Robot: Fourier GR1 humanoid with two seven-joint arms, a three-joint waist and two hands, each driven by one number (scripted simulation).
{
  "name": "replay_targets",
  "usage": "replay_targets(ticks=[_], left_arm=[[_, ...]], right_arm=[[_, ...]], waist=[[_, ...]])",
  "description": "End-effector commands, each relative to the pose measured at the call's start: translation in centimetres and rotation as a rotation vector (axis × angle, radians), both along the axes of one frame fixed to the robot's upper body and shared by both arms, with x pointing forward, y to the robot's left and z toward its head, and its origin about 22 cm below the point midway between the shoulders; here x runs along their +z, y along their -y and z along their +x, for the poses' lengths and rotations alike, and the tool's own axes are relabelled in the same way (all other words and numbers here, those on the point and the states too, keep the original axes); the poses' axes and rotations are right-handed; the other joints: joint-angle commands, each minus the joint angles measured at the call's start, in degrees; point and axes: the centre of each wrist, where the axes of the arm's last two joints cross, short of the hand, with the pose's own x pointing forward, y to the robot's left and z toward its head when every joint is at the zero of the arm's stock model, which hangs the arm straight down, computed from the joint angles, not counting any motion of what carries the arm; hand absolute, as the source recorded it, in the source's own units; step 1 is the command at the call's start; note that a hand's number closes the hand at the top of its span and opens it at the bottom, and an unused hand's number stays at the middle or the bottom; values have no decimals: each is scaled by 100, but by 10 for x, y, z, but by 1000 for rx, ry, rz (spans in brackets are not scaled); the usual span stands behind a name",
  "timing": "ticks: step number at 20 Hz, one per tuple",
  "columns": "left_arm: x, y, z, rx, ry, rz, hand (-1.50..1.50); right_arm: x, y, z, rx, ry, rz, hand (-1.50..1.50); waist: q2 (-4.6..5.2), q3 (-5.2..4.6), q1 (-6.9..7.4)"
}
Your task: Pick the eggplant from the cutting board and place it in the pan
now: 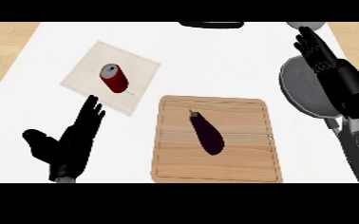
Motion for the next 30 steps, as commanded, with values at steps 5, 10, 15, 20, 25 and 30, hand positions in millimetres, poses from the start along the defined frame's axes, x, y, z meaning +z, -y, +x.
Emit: replay_targets(ticks=[5,10,15,20,25,30], left_arm=[[-29,-16,-14,119,-72,32,0],[-31,-14,-7,165,-113,-6,0],[-44,-27,-11,174,-103,4,0],[-58,-10,-23,143,-101,-4,0],[-46,-7,11,129,-106,6,0],[-38,-9,3,122,-84,7,0]], right_arm=[[-60,-108,-2,164,-289,79,150],[-77,-137,-61,76,30,-231,-150],[-101,-163,-132,-11,105,-293,-150],[-85,-185,-139,-165,97,-431,-150],[-54,-209,-102,-227,46,-583,-150],[-31,-234,-55,-199,-82,-740,-150]], waist=[[41,89,-47],[-68,82,-399],[-47,81,-391],[-14,83,-270],[9,88,-240],[15,91,-144]])
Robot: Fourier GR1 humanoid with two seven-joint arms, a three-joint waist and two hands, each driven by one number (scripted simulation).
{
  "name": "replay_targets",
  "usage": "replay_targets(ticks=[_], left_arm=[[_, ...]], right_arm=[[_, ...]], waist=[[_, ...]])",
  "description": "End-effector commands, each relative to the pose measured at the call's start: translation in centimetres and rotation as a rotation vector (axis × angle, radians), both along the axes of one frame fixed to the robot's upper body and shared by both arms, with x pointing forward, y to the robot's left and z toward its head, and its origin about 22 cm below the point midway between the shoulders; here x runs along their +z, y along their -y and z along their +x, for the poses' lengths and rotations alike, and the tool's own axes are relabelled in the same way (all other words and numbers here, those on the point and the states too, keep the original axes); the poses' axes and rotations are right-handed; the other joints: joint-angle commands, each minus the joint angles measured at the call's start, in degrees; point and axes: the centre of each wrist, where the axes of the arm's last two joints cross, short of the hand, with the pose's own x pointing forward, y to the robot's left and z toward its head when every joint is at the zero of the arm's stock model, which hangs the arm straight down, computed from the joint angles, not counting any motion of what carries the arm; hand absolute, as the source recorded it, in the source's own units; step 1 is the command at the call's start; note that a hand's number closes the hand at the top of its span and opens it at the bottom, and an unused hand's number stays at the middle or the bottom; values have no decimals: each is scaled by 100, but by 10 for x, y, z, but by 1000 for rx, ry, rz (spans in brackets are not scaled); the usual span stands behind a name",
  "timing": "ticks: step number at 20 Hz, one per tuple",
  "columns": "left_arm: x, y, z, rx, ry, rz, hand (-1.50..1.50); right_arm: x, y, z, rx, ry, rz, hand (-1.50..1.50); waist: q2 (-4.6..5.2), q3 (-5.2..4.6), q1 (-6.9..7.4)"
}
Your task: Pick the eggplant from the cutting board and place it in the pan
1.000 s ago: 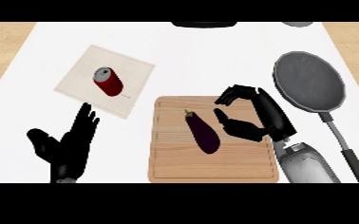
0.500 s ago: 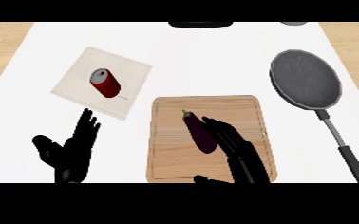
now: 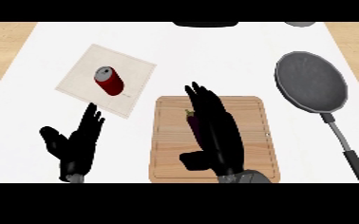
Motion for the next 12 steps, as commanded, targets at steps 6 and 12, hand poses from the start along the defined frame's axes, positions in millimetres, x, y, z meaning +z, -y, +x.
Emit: replay_targets(ticks=[6,12], left_arm=[[1,1,14,-18,-9,-7,0],[-7,-2,2,-12,11,3,0]], right_arm=[[11,-33,46,0,-362,-516,-150],[22,-42,95,25,-419,-533,-150]], waist=[[29,-9,65],[15,6,55]])
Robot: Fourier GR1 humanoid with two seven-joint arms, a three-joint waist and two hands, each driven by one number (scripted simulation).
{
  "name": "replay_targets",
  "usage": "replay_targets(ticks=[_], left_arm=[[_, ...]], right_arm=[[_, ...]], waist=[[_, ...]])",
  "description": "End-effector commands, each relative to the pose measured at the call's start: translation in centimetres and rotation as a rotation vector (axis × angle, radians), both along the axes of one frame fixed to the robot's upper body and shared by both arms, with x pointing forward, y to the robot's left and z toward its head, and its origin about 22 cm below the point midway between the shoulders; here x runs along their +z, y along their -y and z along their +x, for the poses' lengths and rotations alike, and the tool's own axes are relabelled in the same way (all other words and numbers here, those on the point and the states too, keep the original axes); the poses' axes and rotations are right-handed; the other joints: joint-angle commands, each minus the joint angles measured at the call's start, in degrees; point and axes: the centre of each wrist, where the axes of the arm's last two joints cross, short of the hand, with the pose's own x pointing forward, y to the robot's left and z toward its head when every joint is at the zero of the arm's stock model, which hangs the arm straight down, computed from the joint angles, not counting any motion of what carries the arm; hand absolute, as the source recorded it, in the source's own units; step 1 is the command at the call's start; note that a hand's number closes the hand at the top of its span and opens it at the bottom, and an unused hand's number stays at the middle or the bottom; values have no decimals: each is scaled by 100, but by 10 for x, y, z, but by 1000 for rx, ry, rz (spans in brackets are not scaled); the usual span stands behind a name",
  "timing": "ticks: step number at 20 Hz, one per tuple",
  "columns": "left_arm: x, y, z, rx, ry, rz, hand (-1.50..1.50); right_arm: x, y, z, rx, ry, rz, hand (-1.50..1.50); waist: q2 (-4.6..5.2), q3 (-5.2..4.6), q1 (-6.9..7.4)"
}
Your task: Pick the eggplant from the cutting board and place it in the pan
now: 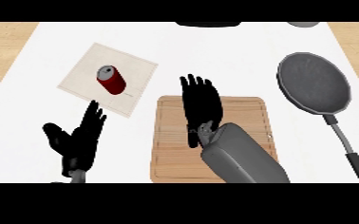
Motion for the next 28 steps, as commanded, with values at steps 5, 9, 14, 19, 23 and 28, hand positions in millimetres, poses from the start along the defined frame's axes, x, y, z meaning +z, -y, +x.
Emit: replay_targets(ticks=[5,9,14,19,23,28], left_arm=[[-4,-12,5,17,-5,-1,0],[-3,-5,-4,11,-16,-17,0],[1,1,4,22,-10,-15,0],[5,-13,-16,7,-10,3,0],[-11,0,4,14,-24,5,0],[-17,11,-1,23,-14,8,0]], right_arm=[[-11,-3,35,6,-171,-170,-150],[-25,-4,34,5,-328,-212,-150],[-41,14,21,37,-339,-179,-150],[-45,16,2,32,-260,-115,-150],[-45,11,13,35,-217,-120,-150],[-58,23,18,33,-207,-142,-150]], waist=[[-2,1,-54],[-5,2,-7],[-16,4,-95],[-21,5,-82],[-11,4,-77],[-12,4,-89]])
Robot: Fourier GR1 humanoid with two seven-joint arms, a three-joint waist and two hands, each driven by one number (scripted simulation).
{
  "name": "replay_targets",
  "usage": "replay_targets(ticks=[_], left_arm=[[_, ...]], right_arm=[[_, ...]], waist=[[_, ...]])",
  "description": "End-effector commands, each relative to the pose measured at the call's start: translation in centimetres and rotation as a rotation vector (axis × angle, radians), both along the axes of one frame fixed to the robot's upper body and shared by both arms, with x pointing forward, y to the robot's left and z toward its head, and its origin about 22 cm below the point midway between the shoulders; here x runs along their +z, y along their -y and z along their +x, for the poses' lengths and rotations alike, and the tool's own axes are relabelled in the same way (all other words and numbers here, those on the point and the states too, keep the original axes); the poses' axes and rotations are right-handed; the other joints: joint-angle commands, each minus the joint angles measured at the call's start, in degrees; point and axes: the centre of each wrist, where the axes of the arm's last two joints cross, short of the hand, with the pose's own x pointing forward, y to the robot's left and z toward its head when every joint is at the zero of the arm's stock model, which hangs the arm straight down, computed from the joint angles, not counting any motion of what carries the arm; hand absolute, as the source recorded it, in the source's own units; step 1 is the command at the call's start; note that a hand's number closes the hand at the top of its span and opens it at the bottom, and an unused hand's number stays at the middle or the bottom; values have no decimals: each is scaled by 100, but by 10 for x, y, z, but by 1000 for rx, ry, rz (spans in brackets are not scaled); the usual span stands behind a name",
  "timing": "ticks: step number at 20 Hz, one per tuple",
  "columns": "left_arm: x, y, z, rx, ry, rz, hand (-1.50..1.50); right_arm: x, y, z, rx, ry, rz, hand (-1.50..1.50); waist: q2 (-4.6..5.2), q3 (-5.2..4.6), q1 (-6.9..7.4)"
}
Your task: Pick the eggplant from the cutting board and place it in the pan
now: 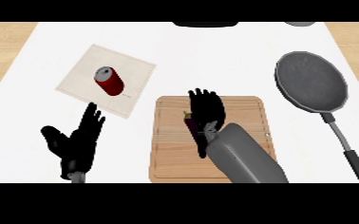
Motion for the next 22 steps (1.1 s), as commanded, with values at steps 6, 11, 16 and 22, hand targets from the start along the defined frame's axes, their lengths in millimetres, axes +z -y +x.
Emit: replay_targets(ticks=[6,11,16,22], left_arm=[[-3,-1,-14,-25,-21,-3,0],[-9,-7,0,-11,-19,-1,0],[16,-25,24,3,-6,31,0],[2,-14,-7,22,-14,-2,0]], right_arm=[[-32,5,3,44,-43,26,150],[-54,14,0,158,60,30,150],[-53,25,0,147,50,16,150],[-56,58,-53,146,118,121,150]], waist=[[17,-10,40],[25,-11,14],[13,-11,-27],[-18,-10,-81]])
